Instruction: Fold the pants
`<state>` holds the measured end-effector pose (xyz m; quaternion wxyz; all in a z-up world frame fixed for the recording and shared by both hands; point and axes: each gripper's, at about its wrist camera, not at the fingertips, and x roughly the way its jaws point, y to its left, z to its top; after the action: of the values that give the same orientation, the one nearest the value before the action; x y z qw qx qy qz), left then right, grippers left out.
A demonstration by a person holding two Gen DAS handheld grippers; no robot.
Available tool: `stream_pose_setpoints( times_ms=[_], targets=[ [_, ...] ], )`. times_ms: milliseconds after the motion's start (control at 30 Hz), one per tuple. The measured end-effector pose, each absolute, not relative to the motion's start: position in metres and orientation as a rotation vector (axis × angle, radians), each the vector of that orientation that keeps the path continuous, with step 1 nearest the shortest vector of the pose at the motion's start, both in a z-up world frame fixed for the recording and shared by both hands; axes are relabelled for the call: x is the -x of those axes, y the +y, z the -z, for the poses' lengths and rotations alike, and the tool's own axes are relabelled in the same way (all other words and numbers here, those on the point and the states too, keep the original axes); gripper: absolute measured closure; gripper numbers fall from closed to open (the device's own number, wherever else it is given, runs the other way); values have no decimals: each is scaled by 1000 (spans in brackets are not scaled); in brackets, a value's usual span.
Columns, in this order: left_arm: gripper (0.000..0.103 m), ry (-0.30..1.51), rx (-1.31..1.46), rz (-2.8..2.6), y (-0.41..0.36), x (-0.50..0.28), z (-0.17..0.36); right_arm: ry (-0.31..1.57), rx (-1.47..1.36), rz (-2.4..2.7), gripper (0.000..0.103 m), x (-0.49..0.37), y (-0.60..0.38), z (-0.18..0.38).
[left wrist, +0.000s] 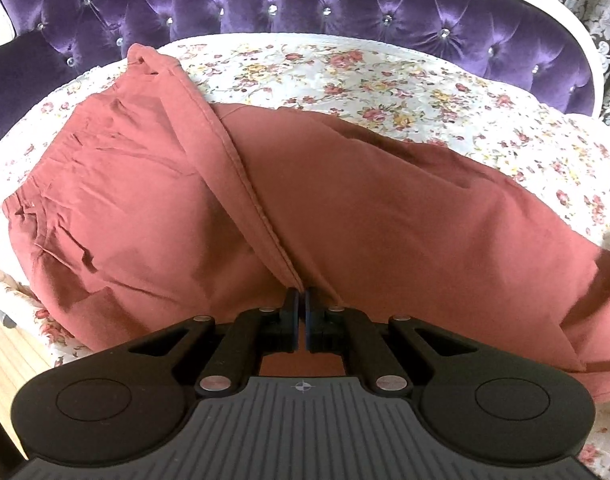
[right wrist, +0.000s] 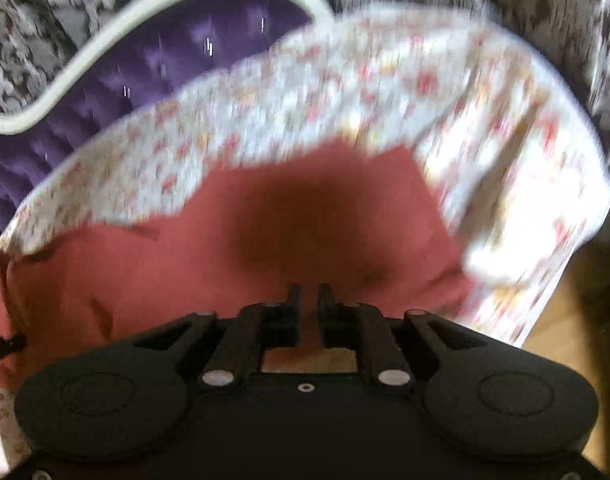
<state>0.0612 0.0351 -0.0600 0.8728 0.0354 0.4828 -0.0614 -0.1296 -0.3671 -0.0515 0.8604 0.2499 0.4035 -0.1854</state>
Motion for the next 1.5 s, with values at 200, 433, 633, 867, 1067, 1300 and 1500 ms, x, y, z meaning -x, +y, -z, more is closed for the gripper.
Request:
stream_pose_setpoints(
  times_ms=[200, 433, 633, 867, 1067, 1300, 1500],
  targets=[
    [100, 1006, -102, 117, 31, -60, 61, 787, -433, 468, 49, 98, -412, 63],
    [100, 1008, -103, 111, 30, -61, 61, 814, -357, 480, 49, 71, -444, 80],
    [100, 1008, -107, 108, 29, -62, 63, 882, -424, 298, 95, 65, -455, 97],
    [100, 959, -69, 96, 27, -57, 52, 739, -250, 374, 98, 58, -457, 45],
    [100, 956, -88, 142, 2, -51, 61, 748, -258, 454, 97, 36, -488, 57],
    [100, 969, -151, 129, -5, -51, 73, 689, -362, 461, 80, 61, -487, 67],
    [100, 981, -146, 129, -5, -53, 75, 820, -350, 318, 74, 66, -472, 84]
  ],
)
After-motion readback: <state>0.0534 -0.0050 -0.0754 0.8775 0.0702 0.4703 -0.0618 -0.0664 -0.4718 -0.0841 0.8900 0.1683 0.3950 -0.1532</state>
